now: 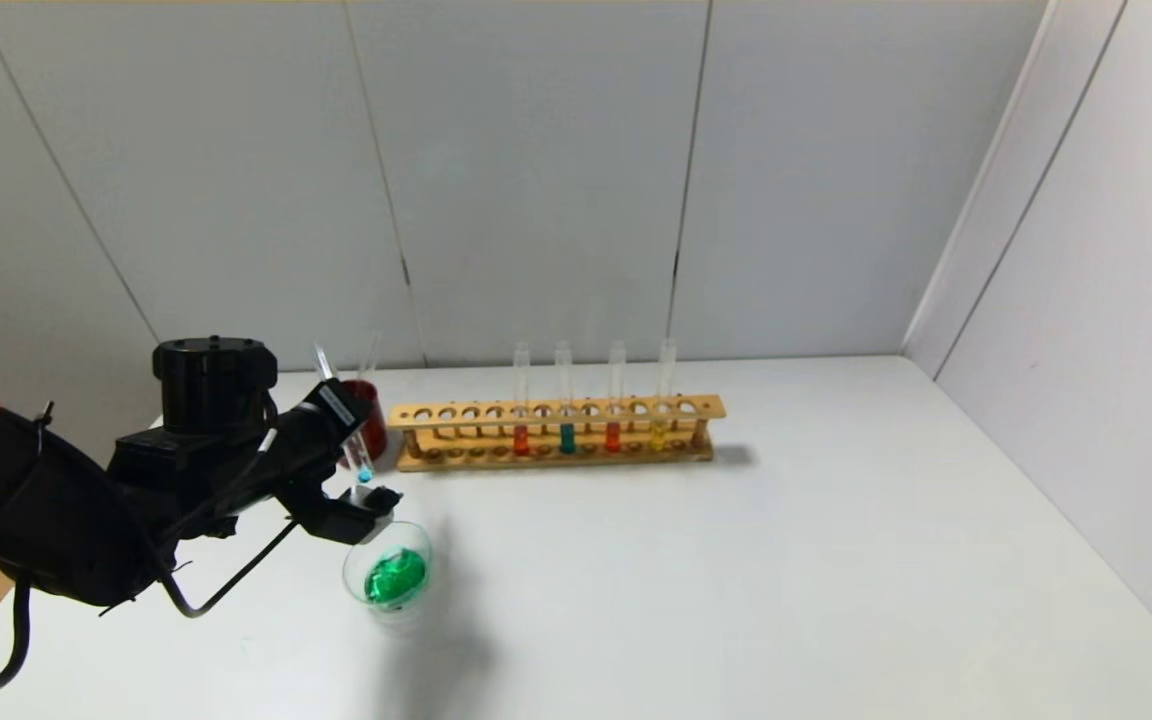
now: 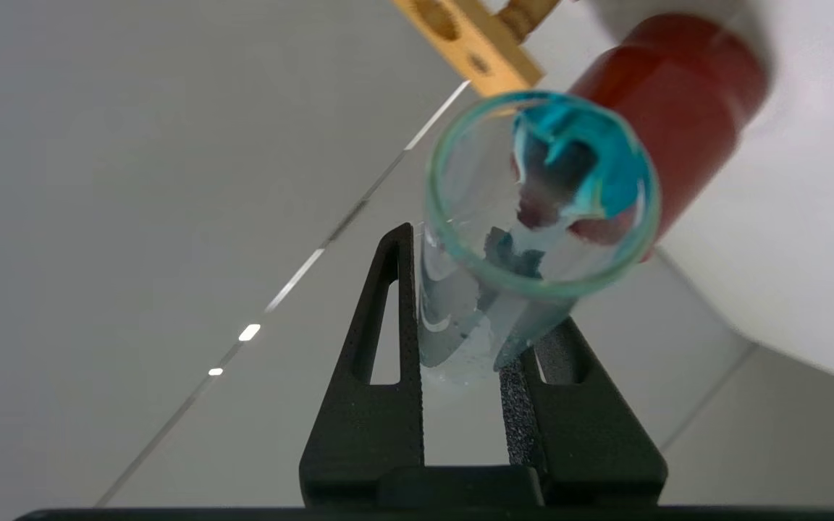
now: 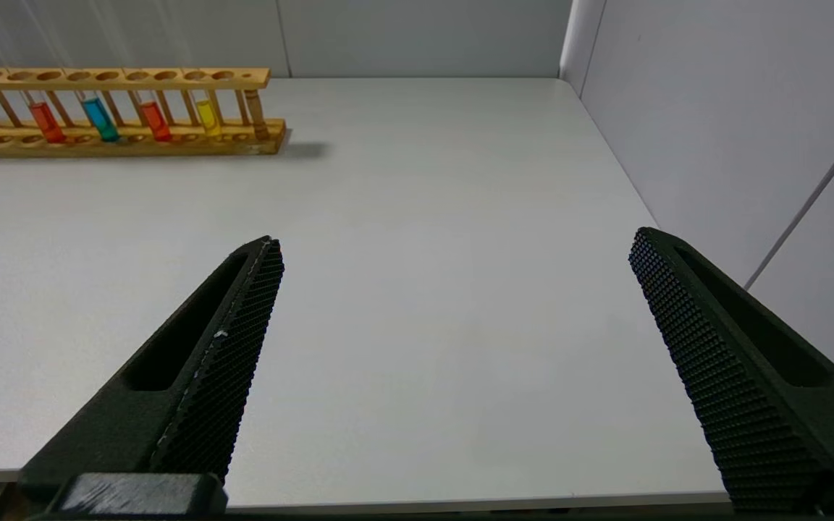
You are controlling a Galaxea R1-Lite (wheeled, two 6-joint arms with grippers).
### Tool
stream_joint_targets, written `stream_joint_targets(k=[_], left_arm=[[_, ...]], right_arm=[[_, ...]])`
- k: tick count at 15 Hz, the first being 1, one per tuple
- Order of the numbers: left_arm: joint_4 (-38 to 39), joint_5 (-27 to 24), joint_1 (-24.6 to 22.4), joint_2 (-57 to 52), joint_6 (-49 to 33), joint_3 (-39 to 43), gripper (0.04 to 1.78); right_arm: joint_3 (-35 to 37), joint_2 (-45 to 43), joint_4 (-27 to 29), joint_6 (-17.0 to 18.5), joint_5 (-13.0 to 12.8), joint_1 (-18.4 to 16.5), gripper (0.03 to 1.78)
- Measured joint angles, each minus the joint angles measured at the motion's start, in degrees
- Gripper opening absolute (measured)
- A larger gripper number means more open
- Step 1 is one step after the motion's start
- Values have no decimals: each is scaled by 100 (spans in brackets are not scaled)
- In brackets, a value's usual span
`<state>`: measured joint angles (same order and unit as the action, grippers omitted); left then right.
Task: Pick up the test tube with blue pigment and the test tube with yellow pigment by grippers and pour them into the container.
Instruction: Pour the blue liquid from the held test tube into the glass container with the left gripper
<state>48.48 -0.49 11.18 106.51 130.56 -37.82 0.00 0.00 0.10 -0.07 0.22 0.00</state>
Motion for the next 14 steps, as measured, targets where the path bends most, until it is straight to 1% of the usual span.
stream_joint_targets(k=[4,10,12,14], left_arm=[[16,9,20,-128,255,35,34],[22,28,6,-177,260,55,34],[33,106,6,-191,50,28,34],[38,373,15,-276,-641,4,34]], right_arm=[[0,0,0,0,0,0,175],[0,0,0,0,2,0,175],[0,0,0,0,0,0,175],[0,0,0,0,2,0,175]])
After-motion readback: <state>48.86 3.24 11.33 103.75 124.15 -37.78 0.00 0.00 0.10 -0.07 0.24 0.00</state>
